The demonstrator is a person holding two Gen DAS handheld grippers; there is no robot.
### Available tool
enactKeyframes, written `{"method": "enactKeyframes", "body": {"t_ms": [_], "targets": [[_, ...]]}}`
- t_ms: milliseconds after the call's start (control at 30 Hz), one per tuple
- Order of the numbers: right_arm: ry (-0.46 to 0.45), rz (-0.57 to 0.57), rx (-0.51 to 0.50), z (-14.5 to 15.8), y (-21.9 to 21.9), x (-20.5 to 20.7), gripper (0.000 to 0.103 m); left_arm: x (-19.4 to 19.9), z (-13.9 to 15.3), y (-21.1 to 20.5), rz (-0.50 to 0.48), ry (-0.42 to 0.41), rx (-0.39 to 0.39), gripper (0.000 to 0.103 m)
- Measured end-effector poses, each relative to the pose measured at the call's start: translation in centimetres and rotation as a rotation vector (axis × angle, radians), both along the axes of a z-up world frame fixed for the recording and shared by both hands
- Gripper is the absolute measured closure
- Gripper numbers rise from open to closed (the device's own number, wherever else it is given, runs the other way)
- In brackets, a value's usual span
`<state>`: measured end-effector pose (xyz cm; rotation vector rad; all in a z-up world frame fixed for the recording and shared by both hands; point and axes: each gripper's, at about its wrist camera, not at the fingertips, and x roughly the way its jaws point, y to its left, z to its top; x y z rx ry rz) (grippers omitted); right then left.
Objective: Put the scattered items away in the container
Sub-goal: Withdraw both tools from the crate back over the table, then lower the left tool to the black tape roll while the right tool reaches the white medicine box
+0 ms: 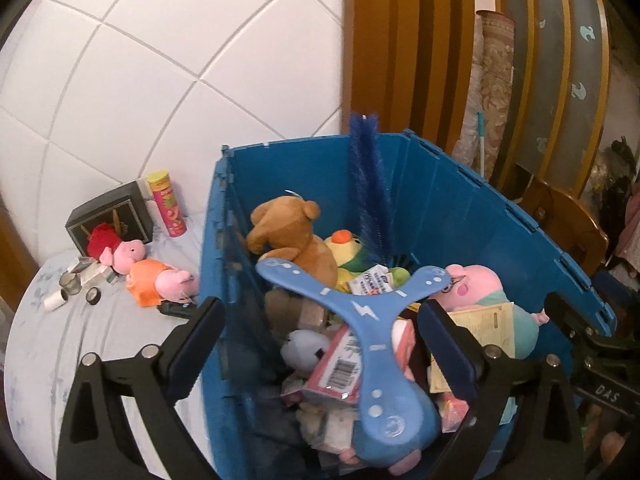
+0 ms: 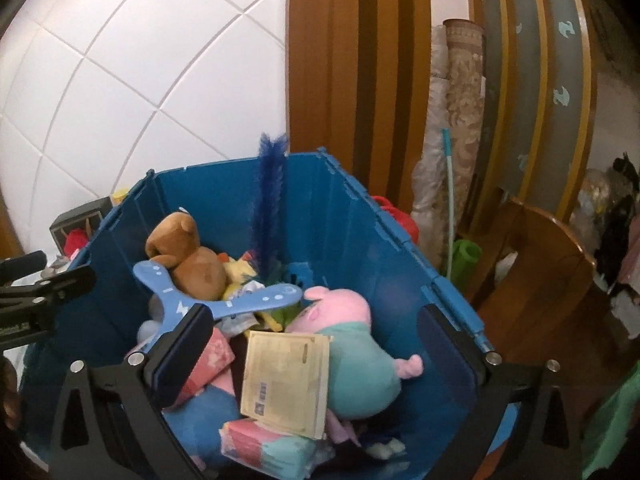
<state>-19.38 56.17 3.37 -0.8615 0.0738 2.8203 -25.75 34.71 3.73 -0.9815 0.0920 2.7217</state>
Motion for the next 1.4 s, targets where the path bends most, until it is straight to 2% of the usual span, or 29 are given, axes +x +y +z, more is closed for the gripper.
{"method": "enactKeyframes", "body": {"t_ms": [267, 533, 733, 800, 967, 1133, 1233, 1400], "targets": [[0.04, 0.041, -0.044, 0.3, -3.4, 0.2, 0.0, 0.7, 0.4, -5.7, 0.069, 0.038, -0.005, 0.005], [0.106, 0.138, -0.057, 1.9, -12.7, -0.2, 0.0, 0.2, -1.5, -17.5, 0.155, 0.006, 0.015, 0.005], [0.13, 0.204, -0.061, 2.1, -23.6, -1.8, 0.0, -0.5, -3.8, -29.1, 0.214, -0.028, -0.008, 0.005], [0.132, 0.235, -0.061, 2.0, -28.1, -2.6, 0.0, -1.1, -4.9, -31.6, 0.24, -0.055, -0.003, 0.005], [0.151, 0.274, -0.016, 1.4, -35.8, -3.8, 0.0, -2.6, -7.7, -38.0, 0.307, -0.126, 0.009, 0.005], [0.071, 0.324, -0.03, -0.8, -40.3, -7.5, 0.0, -4.1, -10.4, -44.3, 0.374, -0.197, 0.021, 0.005], [-0.033, 0.386, -0.06, -3.8, -42.0, -11.2, 0.0, -5.0, -12.1, -48.1, 0.414, -0.239, 0.028, 0.005], [-0.16, 0.44, -0.072, -8.6, -43.0, -16.9, 0.0, -7.7, -14.0, -50.5, 0.504, -0.273, 0.012, 0.005]]}}
